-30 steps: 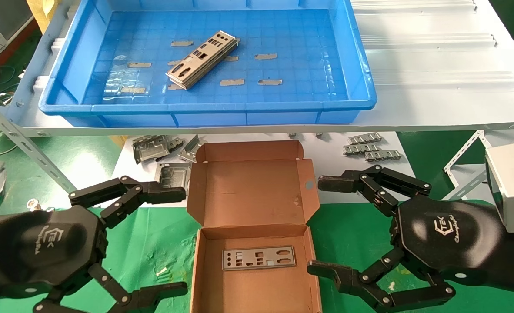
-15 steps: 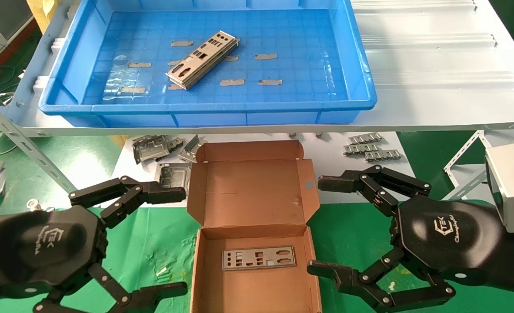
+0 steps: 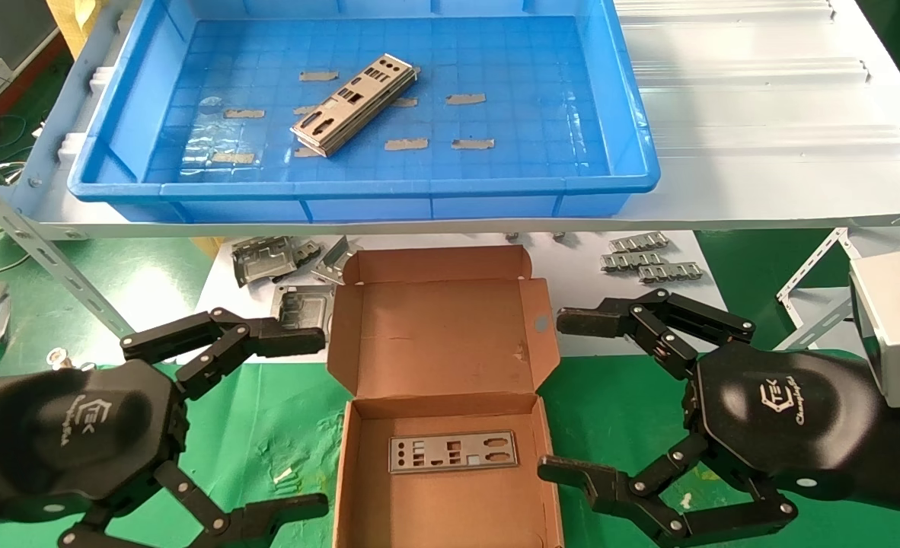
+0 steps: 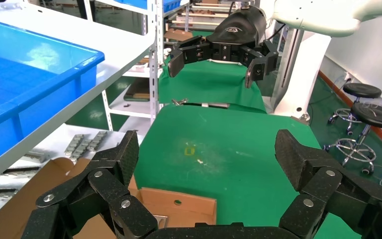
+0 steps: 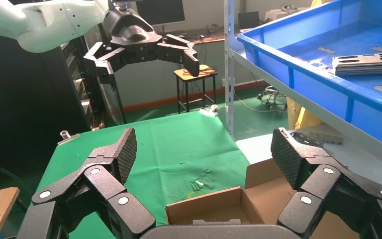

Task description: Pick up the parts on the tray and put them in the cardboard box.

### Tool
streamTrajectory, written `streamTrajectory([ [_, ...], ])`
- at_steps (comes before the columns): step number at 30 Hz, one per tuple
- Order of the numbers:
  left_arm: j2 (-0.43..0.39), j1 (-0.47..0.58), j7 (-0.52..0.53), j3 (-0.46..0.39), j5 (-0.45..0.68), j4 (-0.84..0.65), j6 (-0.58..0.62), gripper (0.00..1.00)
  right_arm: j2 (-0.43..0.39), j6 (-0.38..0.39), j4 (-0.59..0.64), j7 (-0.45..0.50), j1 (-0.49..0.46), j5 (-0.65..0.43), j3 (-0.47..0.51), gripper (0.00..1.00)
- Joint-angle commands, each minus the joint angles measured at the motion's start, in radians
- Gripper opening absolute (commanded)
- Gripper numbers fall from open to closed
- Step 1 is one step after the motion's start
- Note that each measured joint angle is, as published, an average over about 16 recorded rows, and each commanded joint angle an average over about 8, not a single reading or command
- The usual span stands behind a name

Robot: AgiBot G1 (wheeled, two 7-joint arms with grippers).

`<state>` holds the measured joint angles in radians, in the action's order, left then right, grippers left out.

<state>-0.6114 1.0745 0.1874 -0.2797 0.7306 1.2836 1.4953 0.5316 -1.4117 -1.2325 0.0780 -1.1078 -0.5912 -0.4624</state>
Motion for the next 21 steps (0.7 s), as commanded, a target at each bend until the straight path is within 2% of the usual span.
streamTrajectory([
  [1,0.000,0.000,0.000,0.000,0.000,0.000,0.000,1.00,0.000,0.000,0.000,0.000,0.000,0.000,0.000,1.00],
  [21,0.000,0.000,0.000,0.000,0.000,0.000,0.000,1.00,0.000,0.000,0.000,0.000,0.000,0.000,0.000,1.00],
])
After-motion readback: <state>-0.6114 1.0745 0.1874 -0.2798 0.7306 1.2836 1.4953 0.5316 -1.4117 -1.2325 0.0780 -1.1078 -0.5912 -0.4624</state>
